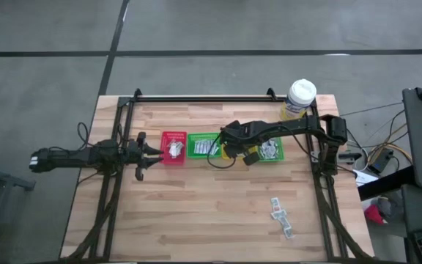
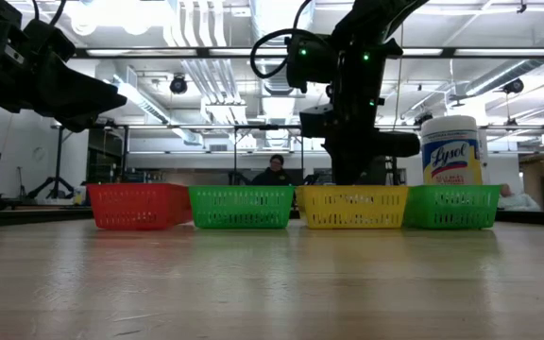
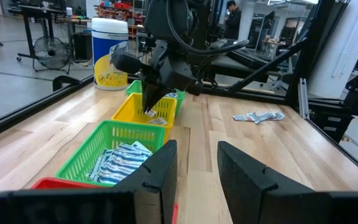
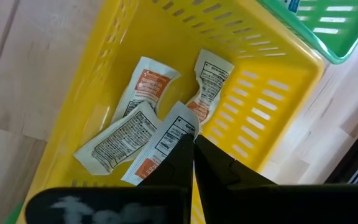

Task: Pick & Place First Aid Supplies
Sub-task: Put the orange ointment pack into the yellow bin

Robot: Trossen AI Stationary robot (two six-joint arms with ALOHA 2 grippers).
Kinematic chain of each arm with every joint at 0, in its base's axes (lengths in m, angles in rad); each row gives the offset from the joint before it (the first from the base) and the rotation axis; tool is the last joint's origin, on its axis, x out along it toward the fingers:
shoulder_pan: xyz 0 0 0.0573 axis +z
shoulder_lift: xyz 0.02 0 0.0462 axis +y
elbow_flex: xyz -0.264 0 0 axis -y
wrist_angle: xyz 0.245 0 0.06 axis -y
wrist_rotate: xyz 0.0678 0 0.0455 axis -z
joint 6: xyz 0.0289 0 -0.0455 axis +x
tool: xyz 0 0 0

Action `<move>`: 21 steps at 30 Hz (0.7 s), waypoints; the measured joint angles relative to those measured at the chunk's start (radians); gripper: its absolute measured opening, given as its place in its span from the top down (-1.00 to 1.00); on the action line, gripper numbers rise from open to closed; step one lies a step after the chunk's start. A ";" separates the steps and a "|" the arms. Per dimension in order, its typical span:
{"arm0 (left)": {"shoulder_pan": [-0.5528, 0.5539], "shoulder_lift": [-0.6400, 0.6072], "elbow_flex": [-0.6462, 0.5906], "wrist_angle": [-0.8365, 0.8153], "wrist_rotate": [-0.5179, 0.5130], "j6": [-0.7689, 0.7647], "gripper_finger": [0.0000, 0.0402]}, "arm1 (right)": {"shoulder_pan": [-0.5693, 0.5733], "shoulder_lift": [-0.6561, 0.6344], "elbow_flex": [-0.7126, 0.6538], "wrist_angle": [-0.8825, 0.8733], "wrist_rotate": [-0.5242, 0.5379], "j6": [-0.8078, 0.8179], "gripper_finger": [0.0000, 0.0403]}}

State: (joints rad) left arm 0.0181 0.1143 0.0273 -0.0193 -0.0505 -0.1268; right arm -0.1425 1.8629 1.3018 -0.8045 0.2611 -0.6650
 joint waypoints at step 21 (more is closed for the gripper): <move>0.000 0.000 0.000 0.000 0.000 0.000 0.44 | 0.000 0.000 0.000 0.001 0.000 0.023 0.82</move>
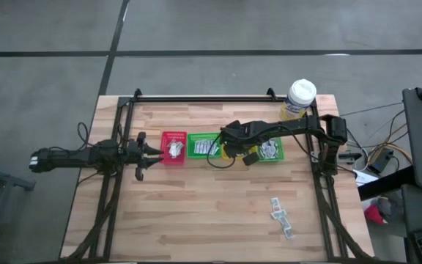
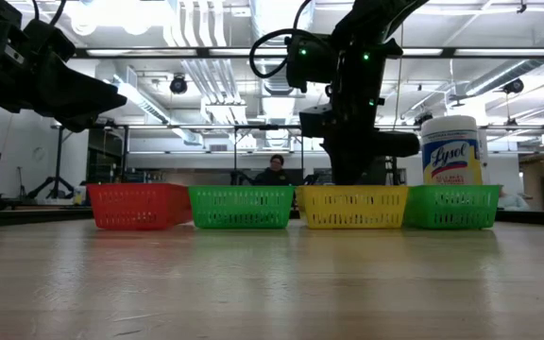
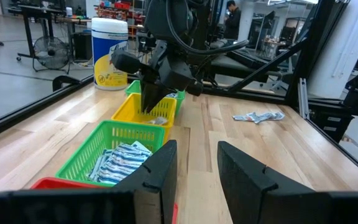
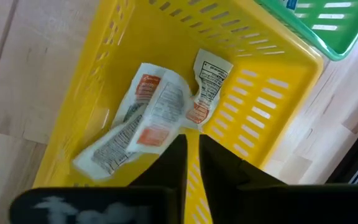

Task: Pick & Place First Aid Supplies
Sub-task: Put the orange ointment pack into the yellow bin

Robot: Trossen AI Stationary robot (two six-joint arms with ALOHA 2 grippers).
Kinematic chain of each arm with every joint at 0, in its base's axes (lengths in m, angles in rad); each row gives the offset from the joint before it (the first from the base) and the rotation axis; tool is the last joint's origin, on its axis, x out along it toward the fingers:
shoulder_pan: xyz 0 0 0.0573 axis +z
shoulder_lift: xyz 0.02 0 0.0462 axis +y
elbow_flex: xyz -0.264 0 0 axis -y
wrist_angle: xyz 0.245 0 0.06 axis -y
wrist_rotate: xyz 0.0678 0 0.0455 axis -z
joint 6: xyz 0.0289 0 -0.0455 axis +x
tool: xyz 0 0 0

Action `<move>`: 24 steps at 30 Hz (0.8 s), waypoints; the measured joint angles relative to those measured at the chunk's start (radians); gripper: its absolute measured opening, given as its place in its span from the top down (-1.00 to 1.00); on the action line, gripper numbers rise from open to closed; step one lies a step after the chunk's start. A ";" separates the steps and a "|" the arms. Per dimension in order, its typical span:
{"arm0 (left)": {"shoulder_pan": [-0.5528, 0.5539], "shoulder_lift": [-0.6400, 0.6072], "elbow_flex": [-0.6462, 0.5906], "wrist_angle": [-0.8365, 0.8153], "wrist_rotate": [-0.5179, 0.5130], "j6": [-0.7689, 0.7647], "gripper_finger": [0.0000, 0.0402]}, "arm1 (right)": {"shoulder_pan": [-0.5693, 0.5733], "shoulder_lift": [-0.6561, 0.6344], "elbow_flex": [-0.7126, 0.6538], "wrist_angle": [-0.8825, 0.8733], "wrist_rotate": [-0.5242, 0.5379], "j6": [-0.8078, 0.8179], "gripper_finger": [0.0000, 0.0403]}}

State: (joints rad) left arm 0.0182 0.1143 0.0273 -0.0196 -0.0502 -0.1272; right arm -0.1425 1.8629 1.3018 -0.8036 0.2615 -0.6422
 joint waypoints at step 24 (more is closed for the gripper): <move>0.000 0.000 0.000 0.000 -0.001 0.001 0.44 | 0.054 -0.004 0.116 -0.149 0.055 0.140 0.44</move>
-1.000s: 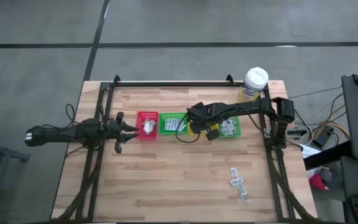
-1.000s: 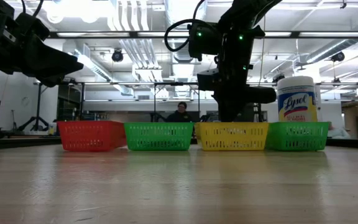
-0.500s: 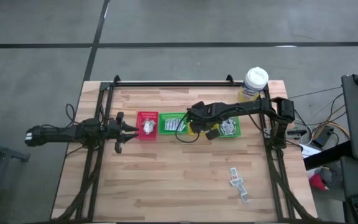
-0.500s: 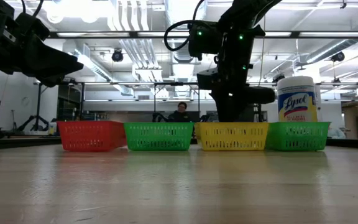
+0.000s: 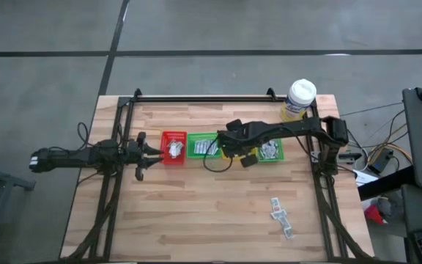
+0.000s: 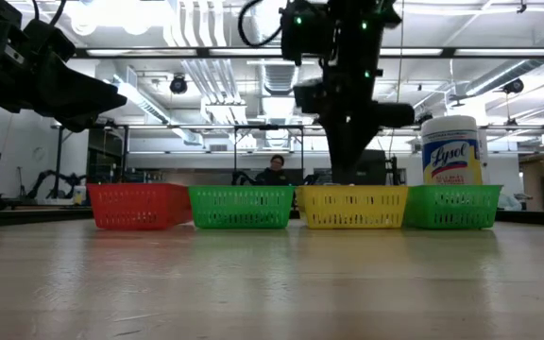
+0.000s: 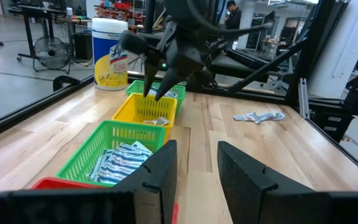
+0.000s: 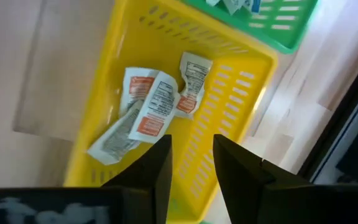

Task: Pick & Place First Aid Supplies
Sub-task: Put the orange ointment pack into the yellow bin

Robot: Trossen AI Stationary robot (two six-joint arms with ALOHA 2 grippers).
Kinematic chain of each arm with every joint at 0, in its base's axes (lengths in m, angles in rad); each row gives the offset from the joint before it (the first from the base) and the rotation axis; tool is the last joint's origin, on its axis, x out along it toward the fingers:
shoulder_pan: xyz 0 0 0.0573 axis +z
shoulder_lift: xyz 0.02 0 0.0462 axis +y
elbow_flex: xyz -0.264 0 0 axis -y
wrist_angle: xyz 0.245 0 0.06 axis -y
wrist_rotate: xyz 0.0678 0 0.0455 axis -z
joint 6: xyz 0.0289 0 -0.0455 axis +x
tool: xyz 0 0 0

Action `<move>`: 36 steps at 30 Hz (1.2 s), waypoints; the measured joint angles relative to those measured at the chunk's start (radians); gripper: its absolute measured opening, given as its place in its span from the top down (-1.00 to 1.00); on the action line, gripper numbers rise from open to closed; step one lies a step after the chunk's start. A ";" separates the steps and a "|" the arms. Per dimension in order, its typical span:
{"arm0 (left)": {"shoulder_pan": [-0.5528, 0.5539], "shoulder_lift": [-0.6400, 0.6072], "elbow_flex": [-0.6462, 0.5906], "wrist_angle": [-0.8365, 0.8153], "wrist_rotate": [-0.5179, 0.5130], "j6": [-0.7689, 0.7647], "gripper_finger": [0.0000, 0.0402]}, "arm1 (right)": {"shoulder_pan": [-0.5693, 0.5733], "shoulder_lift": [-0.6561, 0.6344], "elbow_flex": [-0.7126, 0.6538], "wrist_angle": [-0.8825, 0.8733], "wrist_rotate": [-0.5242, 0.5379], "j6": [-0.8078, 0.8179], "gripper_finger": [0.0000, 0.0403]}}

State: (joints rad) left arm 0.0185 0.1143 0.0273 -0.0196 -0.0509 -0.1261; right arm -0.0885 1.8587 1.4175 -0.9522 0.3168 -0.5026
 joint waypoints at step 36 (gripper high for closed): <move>0.000 0.000 0.000 0.000 -0.002 0.003 0.44 | 0.469 0.000 0.092 -0.485 -0.352 0.733 0.62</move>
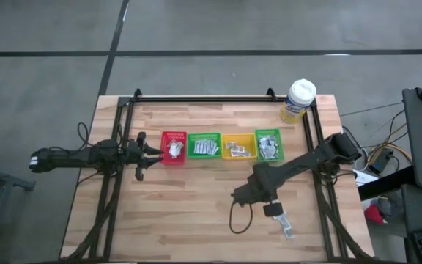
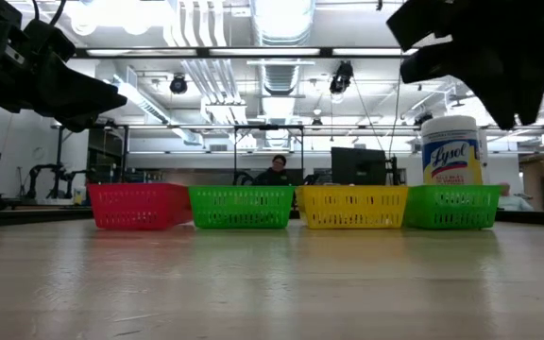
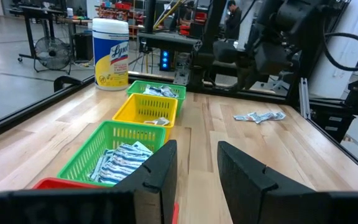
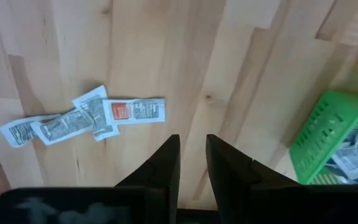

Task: Pick & Place First Aid Supplies
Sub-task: Put the orange ointment pack into the yellow bin

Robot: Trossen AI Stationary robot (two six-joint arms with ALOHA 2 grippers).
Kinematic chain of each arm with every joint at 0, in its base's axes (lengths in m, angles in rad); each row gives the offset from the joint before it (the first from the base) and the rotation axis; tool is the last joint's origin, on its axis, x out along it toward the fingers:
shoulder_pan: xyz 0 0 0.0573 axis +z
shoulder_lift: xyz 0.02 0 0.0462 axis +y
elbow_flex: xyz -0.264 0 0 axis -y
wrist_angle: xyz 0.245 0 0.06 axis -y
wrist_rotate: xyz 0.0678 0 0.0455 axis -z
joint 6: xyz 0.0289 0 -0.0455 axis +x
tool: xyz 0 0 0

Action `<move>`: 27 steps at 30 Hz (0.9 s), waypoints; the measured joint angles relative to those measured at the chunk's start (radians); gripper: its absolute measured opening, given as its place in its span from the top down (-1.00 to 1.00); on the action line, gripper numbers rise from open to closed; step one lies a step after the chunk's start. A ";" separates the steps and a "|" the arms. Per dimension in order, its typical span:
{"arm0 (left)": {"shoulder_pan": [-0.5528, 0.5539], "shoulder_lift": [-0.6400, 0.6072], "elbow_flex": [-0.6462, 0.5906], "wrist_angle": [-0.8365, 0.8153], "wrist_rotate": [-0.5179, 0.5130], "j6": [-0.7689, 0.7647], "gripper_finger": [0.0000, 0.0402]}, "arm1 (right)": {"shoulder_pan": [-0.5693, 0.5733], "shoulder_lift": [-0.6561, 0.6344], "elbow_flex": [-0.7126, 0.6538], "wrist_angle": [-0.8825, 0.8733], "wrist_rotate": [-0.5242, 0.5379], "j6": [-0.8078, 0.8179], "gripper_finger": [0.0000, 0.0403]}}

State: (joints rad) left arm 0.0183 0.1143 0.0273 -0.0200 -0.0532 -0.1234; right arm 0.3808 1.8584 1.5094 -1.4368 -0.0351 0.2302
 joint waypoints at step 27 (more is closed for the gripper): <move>0.000 0.000 0.000 0.000 0.000 -0.004 0.44 | 0.107 0.000 -0.256 0.214 -0.055 -0.033 0.56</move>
State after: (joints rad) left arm 0.0184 0.1141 0.0273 -0.0196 -0.0530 -0.1276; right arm 0.4873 1.8584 1.2530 -1.2224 -0.0896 0.1974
